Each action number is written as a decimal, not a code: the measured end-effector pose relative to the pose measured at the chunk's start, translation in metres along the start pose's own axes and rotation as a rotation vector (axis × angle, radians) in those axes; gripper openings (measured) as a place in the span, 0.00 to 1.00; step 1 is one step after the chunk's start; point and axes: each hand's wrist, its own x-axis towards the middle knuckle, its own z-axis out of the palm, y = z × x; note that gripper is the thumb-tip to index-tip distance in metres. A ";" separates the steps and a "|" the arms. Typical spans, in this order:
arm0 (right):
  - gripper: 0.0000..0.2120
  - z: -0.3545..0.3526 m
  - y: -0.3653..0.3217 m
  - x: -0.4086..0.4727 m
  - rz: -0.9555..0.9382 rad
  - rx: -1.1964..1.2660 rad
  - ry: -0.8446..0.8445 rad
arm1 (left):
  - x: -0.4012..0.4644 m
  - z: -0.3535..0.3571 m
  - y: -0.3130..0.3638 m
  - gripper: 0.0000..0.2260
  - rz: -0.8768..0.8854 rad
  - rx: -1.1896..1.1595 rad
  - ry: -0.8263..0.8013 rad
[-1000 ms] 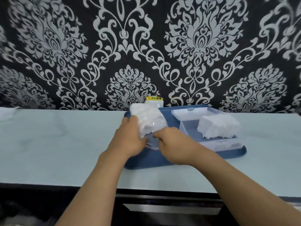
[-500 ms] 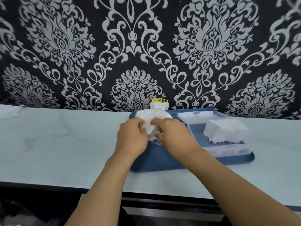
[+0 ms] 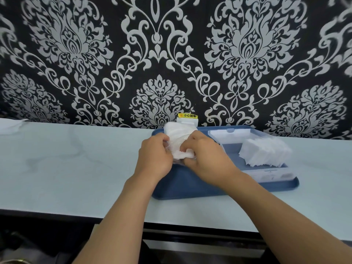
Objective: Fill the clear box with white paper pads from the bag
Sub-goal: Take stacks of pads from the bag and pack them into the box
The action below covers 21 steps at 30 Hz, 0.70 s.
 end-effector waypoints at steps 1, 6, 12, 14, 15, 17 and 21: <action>0.08 -0.004 0.002 -0.004 -0.028 0.099 0.015 | 0.002 0.000 -0.002 0.16 -0.001 -0.017 -0.002; 0.05 -0.036 0.012 -0.022 0.069 0.747 0.100 | 0.004 -0.001 -0.002 0.20 0.007 -0.056 -0.070; 0.17 -0.066 0.039 -0.031 0.224 1.496 -0.010 | -0.021 -0.018 0.048 0.22 0.226 -0.616 0.162; 0.19 -0.070 0.043 -0.034 0.201 1.569 -0.013 | -0.031 -0.012 0.066 0.17 0.195 -0.832 0.052; 0.20 -0.071 0.043 -0.035 0.189 1.575 0.002 | -0.034 -0.006 0.072 0.16 0.155 -0.913 -0.048; 0.20 -0.074 0.047 -0.038 0.152 1.551 0.040 | -0.040 0.009 0.085 0.21 0.124 -0.939 -0.192; 0.12 -0.082 0.057 -0.045 0.087 1.479 0.104 | -0.047 0.034 0.101 0.16 0.141 -0.898 -0.160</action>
